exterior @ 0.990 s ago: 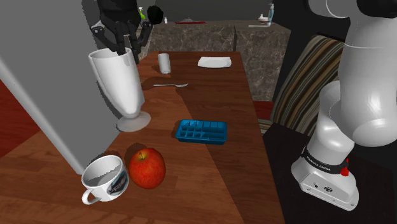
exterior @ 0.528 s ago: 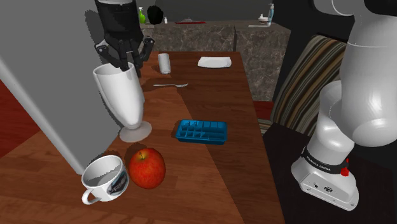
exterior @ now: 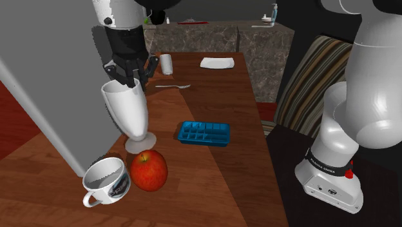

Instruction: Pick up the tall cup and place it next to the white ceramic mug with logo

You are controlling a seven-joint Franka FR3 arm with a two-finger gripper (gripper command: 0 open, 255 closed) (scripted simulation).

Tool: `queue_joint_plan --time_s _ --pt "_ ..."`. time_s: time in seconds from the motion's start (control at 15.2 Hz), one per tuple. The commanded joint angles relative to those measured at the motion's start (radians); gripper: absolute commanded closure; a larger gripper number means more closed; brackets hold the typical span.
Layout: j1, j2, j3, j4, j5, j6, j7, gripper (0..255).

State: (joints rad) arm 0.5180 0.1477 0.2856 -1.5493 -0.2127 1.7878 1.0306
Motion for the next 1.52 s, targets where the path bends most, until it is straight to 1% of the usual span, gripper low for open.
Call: queue_joint_plan --time_s 0.0,0.59,1.12,1.19,1.45 --pt "-0.001 -0.003 0.000 -0.031 -0.001 0.029 0.005 255" --pt "-0.005 -0.003 -0.003 -0.157 -0.008 0.154 0.026 255" --pt "-0.005 -0.003 -0.003 -0.157 -0.008 0.154 0.026 255" --pt "-0.005 -0.003 -0.003 -0.157 -0.008 0.154 0.026 0" --pt "-0.005 -0.003 -0.003 -0.157 -0.008 0.154 0.026 0"
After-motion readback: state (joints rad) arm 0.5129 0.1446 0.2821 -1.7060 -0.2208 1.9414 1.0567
